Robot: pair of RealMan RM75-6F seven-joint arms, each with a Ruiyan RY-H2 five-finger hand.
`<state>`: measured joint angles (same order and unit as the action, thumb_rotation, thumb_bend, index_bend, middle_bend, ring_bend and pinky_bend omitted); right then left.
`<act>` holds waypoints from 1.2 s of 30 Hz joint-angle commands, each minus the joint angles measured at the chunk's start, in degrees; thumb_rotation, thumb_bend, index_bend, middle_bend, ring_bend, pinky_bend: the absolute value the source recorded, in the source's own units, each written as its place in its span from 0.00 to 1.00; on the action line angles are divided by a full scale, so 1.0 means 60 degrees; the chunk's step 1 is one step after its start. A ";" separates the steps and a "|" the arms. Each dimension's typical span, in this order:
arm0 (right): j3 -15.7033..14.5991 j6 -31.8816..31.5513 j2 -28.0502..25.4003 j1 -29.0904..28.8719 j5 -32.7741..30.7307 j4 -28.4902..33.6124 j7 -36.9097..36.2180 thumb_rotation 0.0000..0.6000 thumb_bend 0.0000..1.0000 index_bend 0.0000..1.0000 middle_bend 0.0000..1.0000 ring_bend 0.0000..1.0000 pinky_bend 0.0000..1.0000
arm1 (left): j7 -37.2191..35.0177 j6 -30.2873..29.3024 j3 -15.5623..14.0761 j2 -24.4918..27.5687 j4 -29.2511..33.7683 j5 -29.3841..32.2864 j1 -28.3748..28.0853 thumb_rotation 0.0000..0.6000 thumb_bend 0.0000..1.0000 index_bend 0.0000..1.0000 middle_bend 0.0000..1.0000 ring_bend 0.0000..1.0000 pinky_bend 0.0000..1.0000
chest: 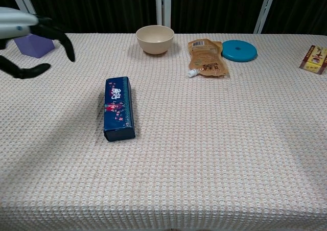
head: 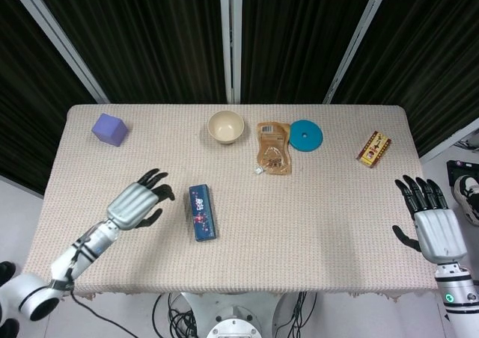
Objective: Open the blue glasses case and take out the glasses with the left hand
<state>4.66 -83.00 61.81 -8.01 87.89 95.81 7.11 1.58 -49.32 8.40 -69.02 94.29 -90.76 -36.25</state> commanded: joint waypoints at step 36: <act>-0.0048 0.0030 0.0123 -0.0036 -0.0050 -0.0442 -0.0519 1.00 0.16 0.02 0.05 0.00 0.01 | 0.2158 0.2352 -0.1155 -0.0355 0.0018 0.7028 -0.2985 1.00 0.54 0.33 0.42 0.12 0.00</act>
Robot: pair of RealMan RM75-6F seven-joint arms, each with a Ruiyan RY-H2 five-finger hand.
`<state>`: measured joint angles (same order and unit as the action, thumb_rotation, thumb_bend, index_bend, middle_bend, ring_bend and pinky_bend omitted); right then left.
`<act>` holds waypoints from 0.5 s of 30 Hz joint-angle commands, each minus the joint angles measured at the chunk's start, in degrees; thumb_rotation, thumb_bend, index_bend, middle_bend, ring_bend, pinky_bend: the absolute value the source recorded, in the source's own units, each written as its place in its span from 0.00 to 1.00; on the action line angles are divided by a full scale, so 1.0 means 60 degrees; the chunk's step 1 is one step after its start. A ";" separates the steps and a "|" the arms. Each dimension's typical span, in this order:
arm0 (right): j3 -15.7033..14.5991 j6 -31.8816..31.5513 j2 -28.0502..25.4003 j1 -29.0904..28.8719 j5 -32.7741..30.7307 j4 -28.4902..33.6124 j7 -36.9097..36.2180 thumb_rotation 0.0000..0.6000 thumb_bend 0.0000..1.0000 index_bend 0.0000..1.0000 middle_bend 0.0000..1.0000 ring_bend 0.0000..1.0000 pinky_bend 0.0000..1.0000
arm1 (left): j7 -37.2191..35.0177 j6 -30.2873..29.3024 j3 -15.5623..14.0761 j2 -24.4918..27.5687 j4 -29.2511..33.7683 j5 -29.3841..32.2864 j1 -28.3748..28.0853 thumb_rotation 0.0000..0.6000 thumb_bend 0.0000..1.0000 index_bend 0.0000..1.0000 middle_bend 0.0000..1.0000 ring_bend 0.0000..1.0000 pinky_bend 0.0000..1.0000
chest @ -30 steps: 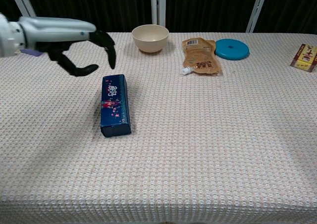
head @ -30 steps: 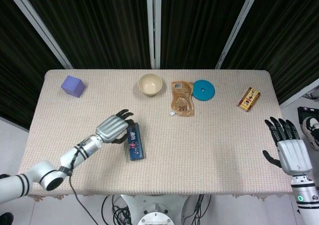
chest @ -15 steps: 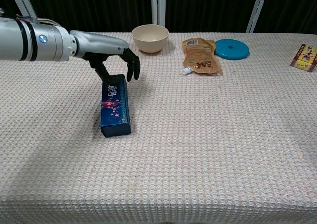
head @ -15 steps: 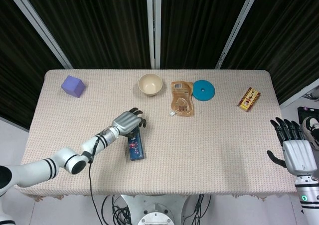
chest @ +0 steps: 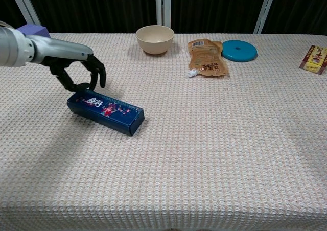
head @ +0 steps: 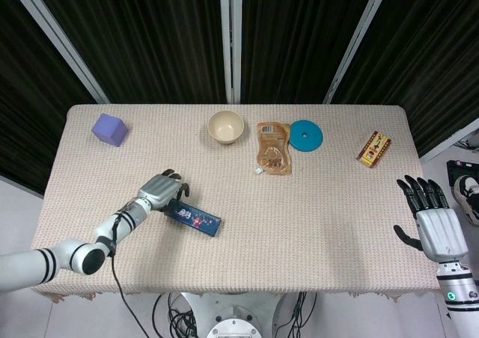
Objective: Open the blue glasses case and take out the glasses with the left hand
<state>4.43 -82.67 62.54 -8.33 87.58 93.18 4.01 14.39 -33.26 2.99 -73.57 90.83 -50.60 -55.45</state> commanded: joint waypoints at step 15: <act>-0.0029 -0.0034 -0.0004 0.0018 0.0012 0.0007 -0.0049 1.00 0.16 0.01 0.05 0.00 0.00 | 0.0444 -0.2917 -0.0392 -0.0211 0.1617 -0.2452 0.1383 1.00 0.23 0.24 0.26 0.09 0.00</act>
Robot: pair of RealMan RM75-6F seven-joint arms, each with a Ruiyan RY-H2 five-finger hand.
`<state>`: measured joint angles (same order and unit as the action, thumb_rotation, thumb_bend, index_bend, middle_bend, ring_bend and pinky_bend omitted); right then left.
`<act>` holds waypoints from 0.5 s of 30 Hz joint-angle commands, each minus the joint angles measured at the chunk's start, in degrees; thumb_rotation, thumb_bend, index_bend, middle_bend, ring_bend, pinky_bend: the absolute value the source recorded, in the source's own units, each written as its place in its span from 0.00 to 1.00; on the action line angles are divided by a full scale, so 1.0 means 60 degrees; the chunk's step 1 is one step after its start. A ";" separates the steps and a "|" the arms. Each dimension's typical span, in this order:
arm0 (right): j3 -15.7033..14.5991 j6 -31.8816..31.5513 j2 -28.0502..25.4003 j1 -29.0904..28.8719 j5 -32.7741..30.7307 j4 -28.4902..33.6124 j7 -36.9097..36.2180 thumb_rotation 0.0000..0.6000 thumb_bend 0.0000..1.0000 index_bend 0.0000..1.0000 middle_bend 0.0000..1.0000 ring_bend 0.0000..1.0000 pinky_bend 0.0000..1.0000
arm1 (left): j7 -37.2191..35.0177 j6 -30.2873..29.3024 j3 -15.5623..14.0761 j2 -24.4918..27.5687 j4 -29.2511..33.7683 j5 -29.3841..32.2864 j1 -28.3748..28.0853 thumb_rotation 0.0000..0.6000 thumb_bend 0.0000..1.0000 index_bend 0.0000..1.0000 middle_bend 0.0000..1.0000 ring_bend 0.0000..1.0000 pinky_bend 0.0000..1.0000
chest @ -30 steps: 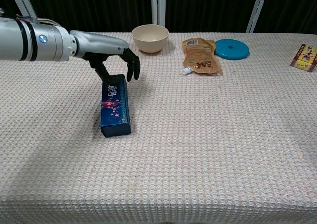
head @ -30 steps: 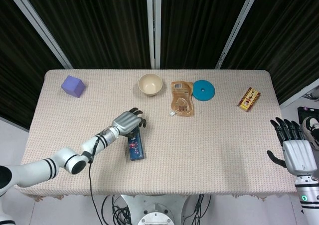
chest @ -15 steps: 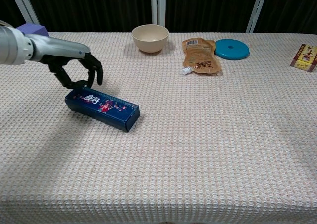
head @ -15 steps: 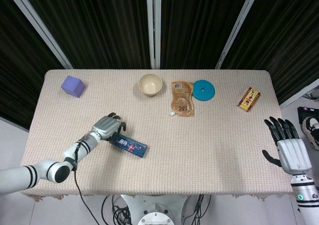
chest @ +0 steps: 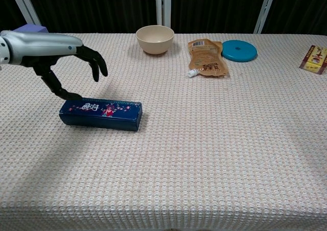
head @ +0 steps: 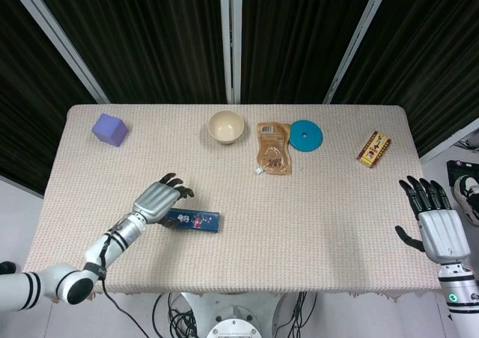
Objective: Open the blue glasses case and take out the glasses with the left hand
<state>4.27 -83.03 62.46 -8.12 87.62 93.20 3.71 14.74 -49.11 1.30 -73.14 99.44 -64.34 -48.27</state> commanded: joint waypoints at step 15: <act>-0.0034 0.0092 0.0006 -0.0041 -0.0024 -0.0041 -0.0051 1.00 0.16 0.01 0.05 0.00 0.00 | 0.2001 -0.0461 0.0057 -0.1462 -0.0231 0.1130 -0.0012 1.00 0.26 0.30 0.28 0.09 0.00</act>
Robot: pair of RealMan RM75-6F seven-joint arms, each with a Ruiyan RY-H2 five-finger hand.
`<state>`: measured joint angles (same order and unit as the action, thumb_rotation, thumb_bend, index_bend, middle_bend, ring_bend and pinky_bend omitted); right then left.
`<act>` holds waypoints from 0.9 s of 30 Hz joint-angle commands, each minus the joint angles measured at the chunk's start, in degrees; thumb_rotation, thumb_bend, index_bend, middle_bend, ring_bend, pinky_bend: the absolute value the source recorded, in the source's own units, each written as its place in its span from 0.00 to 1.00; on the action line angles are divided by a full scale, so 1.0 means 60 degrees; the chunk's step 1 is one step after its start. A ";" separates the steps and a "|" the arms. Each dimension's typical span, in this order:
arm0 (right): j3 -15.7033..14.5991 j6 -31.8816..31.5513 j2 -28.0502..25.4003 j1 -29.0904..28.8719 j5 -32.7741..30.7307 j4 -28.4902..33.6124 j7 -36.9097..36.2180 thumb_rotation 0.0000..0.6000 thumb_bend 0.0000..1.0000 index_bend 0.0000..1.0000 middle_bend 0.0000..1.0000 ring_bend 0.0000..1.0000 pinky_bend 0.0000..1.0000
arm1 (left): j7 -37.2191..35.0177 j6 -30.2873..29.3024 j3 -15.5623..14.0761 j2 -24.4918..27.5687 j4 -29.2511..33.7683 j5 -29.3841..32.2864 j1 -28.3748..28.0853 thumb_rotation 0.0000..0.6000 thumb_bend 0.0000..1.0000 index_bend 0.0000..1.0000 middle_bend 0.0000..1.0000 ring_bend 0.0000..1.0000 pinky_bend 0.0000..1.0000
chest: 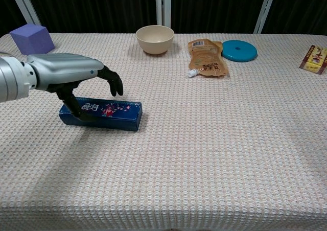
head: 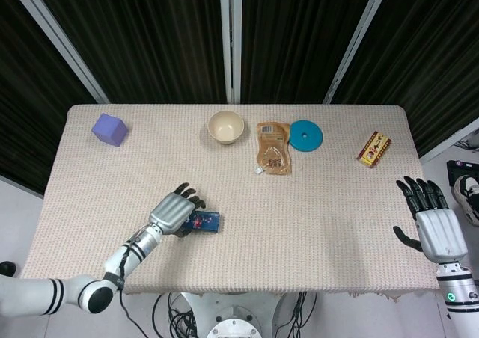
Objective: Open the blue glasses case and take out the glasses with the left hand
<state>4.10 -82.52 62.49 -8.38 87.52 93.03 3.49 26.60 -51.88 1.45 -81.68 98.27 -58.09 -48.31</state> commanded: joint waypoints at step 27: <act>-0.0040 0.0003 0.0013 0.0067 -0.0087 -0.0196 -0.0237 1.00 0.16 0.02 0.05 0.00 0.00 | -0.0046 0.0409 0.0037 -0.0016 -0.0308 0.0557 -0.0156 1.00 0.42 0.36 0.33 0.12 0.00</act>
<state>3.86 -82.50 62.57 -7.98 86.99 91.85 2.08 26.59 -49.43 1.60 -81.65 96.77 -54.60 -49.28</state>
